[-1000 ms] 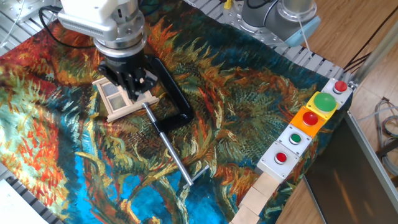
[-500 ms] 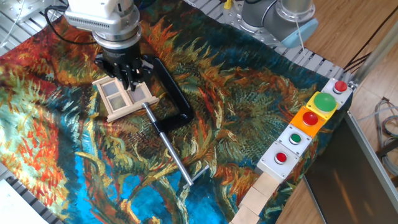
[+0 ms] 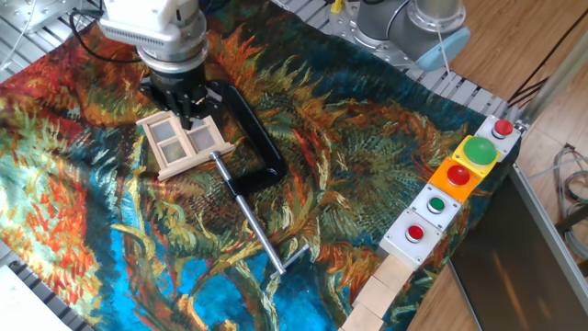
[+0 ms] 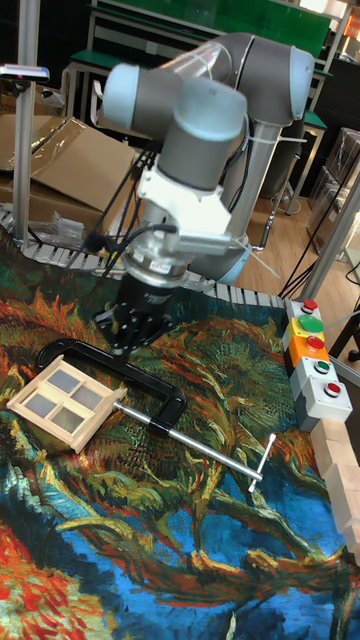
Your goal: Open a sliding window
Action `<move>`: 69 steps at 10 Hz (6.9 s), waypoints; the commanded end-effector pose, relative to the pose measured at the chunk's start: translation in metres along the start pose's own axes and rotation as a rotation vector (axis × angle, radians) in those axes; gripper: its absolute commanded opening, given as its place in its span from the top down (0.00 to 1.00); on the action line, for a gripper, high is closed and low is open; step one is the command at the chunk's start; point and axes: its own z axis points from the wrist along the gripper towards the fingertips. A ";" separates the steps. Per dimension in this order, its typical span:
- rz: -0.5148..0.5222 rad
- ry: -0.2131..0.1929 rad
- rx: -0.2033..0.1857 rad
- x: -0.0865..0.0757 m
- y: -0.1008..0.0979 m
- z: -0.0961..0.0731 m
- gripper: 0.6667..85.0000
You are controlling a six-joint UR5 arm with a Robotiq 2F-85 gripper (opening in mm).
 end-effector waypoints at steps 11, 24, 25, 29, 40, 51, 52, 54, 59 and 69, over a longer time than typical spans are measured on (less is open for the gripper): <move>-0.113 -0.034 -0.041 0.055 -0.017 0.056 0.84; -0.181 0.004 -0.015 0.081 -0.007 0.075 0.85; -0.192 -0.008 -0.030 0.079 -0.003 0.075 0.85; -0.325 -0.003 0.000 0.072 -0.015 0.091 0.85; -0.411 -0.007 -0.008 0.081 -0.017 0.119 0.95; -0.512 0.040 0.013 0.083 -0.018 0.113 0.97; -0.505 0.048 0.022 0.084 -0.021 0.113 0.97; -0.527 0.109 0.051 0.097 -0.032 0.111 0.97; -0.518 0.090 0.046 0.091 -0.027 0.111 0.98; -0.544 0.088 0.068 0.081 -0.012 0.125 0.99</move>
